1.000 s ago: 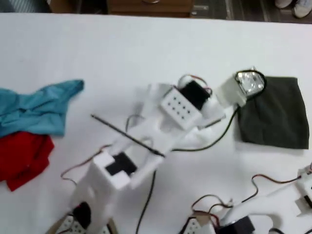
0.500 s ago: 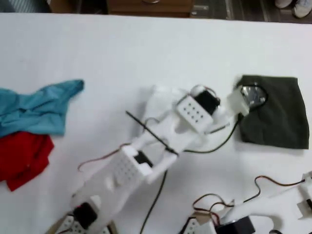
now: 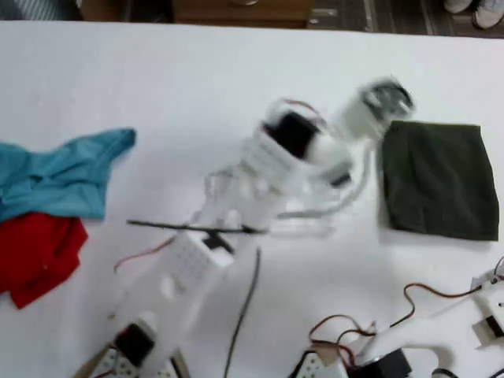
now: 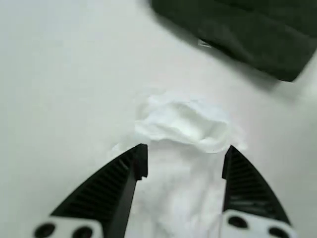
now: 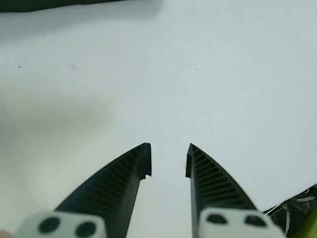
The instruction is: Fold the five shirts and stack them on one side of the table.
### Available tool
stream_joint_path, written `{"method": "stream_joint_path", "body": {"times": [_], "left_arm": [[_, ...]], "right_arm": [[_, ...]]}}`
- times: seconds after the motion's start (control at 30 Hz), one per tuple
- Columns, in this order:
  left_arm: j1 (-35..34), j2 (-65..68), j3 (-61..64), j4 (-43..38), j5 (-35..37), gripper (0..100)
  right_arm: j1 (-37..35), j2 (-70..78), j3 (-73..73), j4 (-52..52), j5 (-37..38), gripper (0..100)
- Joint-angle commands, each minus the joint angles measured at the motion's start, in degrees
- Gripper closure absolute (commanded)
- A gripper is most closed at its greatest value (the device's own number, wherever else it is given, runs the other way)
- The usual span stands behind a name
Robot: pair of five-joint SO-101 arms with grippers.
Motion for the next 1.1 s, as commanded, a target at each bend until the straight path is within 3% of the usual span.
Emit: {"method": "stream_joint_path", "body": {"times": [0.0, 0.1, 0.23, 0.3, 0.5, 0.67, 0.83, 1.07], "left_arm": [[-8.88, -3.87, -1.27, 0.97, -0.18, 74], [-15.38, -3.96, 4.00, 0.97, 1.58, 77], [-19.34, -3.96, 11.47, 0.88, 5.54, 100], [-19.16, -3.87, 15.08, 0.79, 5.98, 95], [-16.35, -3.78, 18.95, -2.02, 6.24, 98], [-16.18, -3.69, 19.74, -2.64, 6.15, 98], [-16.35, -3.96, 19.21, -1.14, 6.15, 98], [-14.59, -0.26, 19.21, -1.58, 6.15, 98]], "right_arm": [[-3.38, -1.98, -0.35, -0.31, 0.18, 88.3], [-9.01, -1.54, -0.35, -0.31, -0.53, 99.1], [-18.59, -1.54, -0.97, -0.22, -8.18, 97.8], [-24.40, -1.36, -2.73, -0.22, -12.31, 97.7], [-46.99, 2.15, -13.36, 1.36, -24.62, 97.7], [-61.93, 16.13, -27.78, 12.18, -26.11, 97.6], [-63.78, 26.15, -37.45, 16.40, -26.11, 97.6], [-57.63, 30.81, -38.68, 16.66, -26.11, 97.6]]}}
